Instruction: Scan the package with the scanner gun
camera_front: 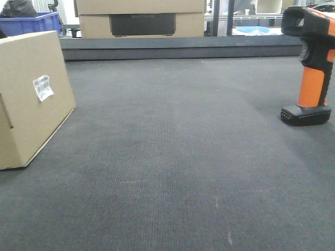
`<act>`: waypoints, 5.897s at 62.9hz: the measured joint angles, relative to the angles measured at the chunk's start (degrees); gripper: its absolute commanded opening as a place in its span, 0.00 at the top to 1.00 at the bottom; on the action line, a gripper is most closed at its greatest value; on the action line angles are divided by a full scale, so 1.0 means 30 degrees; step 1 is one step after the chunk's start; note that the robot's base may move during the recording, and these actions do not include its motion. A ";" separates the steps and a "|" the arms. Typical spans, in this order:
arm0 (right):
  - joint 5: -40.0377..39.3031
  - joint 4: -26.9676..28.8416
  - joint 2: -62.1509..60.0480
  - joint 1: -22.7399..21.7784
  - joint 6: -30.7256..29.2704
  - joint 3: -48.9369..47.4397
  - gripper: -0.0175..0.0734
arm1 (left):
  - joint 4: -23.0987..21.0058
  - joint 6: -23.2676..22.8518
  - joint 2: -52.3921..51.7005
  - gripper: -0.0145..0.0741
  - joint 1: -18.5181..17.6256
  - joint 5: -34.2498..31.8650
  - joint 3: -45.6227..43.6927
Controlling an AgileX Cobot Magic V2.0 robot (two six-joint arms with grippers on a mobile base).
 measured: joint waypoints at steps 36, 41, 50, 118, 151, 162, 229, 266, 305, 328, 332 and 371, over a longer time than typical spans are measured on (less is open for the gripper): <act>0.0000 0.0000 0.0000 0.0000 0.0000 0.0000 0.99 | 0.0000 0.0000 0.0000 0.96 0.0000 0.0000 0.0000; 0.0000 0.0000 0.0000 0.0000 0.0000 0.0000 0.99 | 0.0000 0.0000 0.0000 0.96 0.0000 0.0000 0.0000; 0.0000 0.0000 0.0000 0.0000 0.0000 0.0000 0.99 | 0.0000 0.0000 0.0000 0.96 0.0000 0.0000 0.0000; 0.0000 0.0000 0.0000 0.0000 0.0000 0.0000 0.99 | 0.0000 0.0000 0.9987 0.96 -0.0006 1.4301 -1.4980; 0.0000 0.0000 0.0000 0.0000 0.0000 0.0000 0.99 | -0.0950 -0.0276 2.3386 0.96 -0.0693 1.8653 -2.5137; 0.0000 0.0000 0.0000 0.0000 0.0000 0.0000 0.99 | 0.1472 -0.3539 2.6565 0.96 -0.2633 1.9592 -2.7641; 0.0000 0.0000 0.0000 0.0000 0.0000 0.0000 0.99 | 0.0851 -0.4609 3.0449 0.27 -0.2993 2.0538 -2.6818; 0.0000 0.0000 0.0000 0.0000 0.0000 0.0000 0.99 | 0.1258 -0.5543 3.1295 0.48 -0.3982 2.0751 -2.6818; 0.0000 0.0000 0.0000 0.0000 0.0000 0.0000 0.99 | -0.0832 -0.5660 3.1258 0.96 -0.4226 2.1785 -2.8973; 0.0000 0.0000 0.0000 0.0000 0.0000 0.0000 0.99 | -0.2527 -0.6066 3.1689 0.96 -0.6570 2.0418 -3.0065; 0.0000 0.0000 0.0000 0.0000 0.0000 0.0000 0.99 | -0.2694 -0.6110 3.1994 0.96 -0.6683 2.0418 -3.0065; 0.2552 0.0165 0.0141 0.0034 0.0000 -0.1920 0.99 | -0.6922 -0.6187 3.2766 0.96 -0.6761 1.8039 -2.9835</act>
